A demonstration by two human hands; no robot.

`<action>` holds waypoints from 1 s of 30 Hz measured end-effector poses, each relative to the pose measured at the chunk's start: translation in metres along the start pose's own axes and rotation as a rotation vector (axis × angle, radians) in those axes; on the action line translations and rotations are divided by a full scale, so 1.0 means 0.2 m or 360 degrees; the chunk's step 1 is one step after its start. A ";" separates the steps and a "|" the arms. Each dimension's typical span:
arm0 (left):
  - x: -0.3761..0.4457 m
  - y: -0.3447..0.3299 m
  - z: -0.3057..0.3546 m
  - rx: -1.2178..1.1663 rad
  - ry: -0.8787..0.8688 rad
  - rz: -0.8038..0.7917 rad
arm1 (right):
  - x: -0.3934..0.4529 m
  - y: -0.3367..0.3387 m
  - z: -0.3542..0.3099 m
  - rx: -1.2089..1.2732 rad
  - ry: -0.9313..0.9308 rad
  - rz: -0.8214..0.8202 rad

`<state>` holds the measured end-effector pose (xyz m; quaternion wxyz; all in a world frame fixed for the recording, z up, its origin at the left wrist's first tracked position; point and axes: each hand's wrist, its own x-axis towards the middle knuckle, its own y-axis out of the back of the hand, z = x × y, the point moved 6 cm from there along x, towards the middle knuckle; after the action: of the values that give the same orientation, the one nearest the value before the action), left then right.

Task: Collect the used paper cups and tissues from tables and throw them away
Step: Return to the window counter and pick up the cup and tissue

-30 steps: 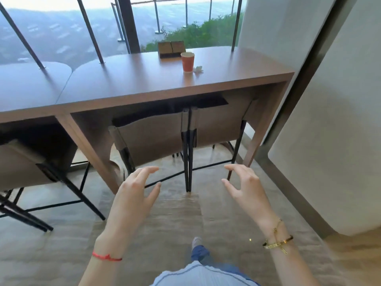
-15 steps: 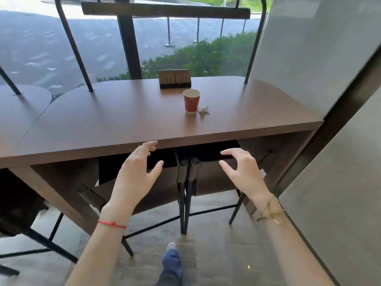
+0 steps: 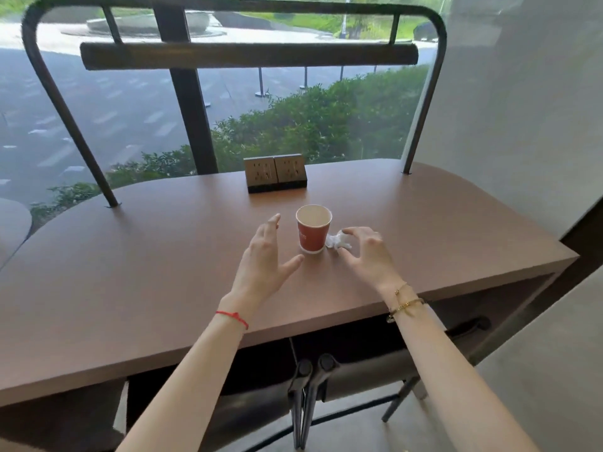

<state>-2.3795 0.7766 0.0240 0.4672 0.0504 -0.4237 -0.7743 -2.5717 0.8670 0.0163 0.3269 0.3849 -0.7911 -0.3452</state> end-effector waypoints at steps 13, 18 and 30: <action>0.33 -0.29 -0.01 -0.0320 0.0171 -0.0108 | 0.27 -0.20 0.15 -0.0069 -0.0019 -0.0144; 0.32 -0.28 0.01 -0.0359 0.0211 0.0045 | 0.25 -0.17 0.18 0.0048 0.0013 -0.0156; -0.09 -0.15 0.15 -0.0340 0.0137 0.0153 | -0.20 0.20 0.33 0.0157 0.0070 0.0036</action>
<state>-2.4039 0.8147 0.0165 0.5243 0.0132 -0.3204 -0.7889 -2.6203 0.9387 0.0022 0.3287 0.3991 -0.8040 -0.2936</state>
